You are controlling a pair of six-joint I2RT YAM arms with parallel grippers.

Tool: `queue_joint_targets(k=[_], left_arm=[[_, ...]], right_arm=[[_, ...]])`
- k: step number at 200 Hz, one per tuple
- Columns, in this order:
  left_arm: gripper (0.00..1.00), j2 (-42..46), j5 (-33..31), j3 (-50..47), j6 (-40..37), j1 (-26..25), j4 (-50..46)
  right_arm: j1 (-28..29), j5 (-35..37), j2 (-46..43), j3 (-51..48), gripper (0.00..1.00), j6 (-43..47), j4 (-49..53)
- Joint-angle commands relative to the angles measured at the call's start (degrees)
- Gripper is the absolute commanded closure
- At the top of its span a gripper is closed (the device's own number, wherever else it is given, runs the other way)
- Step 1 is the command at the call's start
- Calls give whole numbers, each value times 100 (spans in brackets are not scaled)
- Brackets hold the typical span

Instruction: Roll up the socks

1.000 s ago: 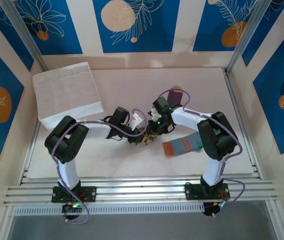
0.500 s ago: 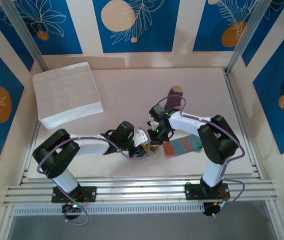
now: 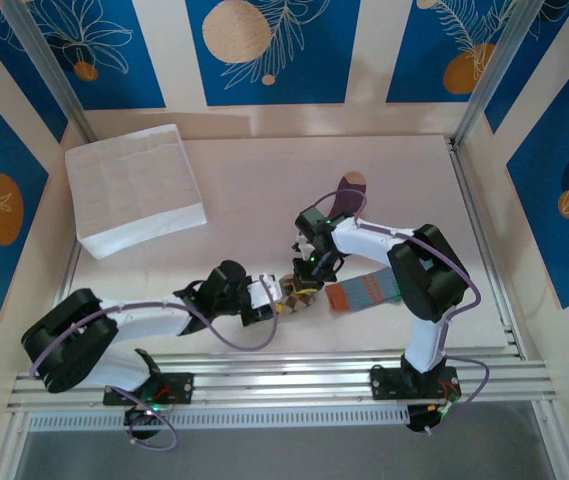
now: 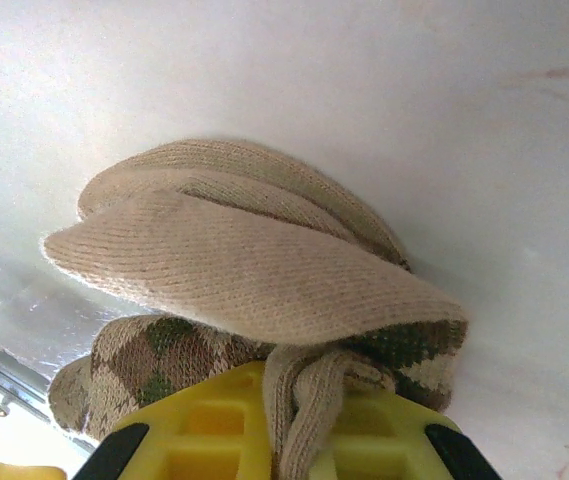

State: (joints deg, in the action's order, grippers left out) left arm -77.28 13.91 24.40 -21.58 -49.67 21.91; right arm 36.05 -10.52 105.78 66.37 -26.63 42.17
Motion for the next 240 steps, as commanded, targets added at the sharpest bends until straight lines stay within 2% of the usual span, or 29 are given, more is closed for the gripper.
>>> queue_joint_targets(k=[1,33,60,115,165,182,217,240], left_arm=[[62,200,-544,-259,-531,-297,685],[59,112,-1337,-266,-1083,-848,860],[57,-256,-1666,-65,-1244,-1130,957],[57,-1142,-1951,196,-1121,-1402,1365],[55,-1935,-3017,532,-896,-1475,1268],[65,-2095,-3141,723,-738,-1476,864],[100,-2167,-3026,753,-119,-1464,558],[100,-2051,-2581,632,364,-1440,433]], right_arm=[[71,240,294,-98,91,18,411],[91,175,346,-89,91,32,423],[82,72,438,-63,91,48,466],[86,-42,660,92,91,60,574],[87,-68,681,161,89,104,600],[95,-137,675,148,87,110,550],[174,-126,616,265,72,193,720],[192,-166,393,197,55,136,662]])
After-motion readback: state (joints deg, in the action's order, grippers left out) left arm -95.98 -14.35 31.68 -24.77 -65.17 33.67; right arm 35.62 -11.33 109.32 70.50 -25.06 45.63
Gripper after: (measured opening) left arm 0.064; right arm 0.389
